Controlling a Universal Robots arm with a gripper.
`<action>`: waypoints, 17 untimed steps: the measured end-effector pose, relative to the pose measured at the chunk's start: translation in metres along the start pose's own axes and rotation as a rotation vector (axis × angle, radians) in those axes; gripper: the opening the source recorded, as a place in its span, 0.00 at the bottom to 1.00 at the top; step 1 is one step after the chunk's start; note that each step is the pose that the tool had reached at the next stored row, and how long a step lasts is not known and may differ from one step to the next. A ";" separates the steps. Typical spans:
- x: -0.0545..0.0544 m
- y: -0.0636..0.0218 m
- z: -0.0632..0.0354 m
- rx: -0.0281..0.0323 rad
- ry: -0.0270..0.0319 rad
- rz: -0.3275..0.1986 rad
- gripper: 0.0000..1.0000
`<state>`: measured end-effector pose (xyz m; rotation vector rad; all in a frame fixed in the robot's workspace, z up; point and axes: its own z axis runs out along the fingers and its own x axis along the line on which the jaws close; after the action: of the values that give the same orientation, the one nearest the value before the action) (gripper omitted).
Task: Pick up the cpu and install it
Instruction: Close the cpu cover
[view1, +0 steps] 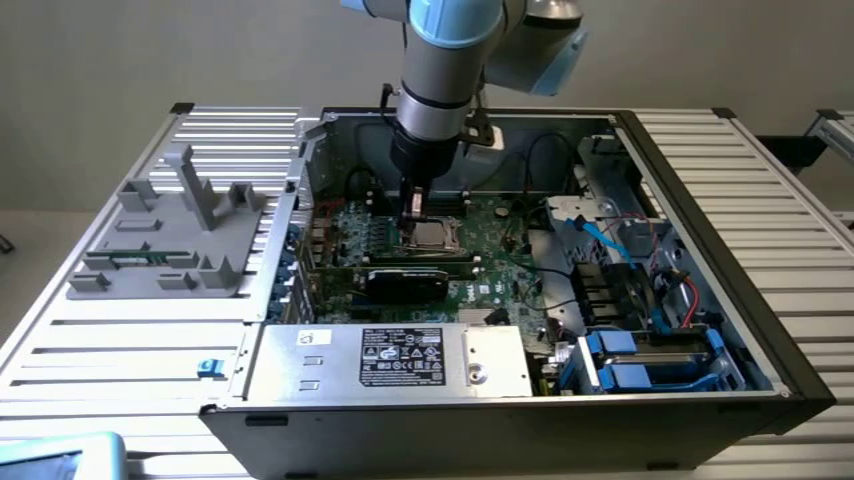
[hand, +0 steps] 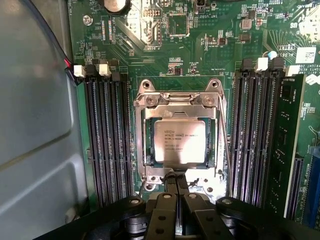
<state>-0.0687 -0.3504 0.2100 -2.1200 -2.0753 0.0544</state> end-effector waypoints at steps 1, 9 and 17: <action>0.000 -0.0004 0.0008 -0.0001 0.0001 0.000 0.11; -0.001 -0.0020 0.0049 -0.0004 0.0001 0.000 0.11; -0.002 -0.0039 0.0065 -0.0004 0.0002 0.000 0.11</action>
<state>-0.0736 -0.3515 0.2039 -2.1202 -2.0753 0.0538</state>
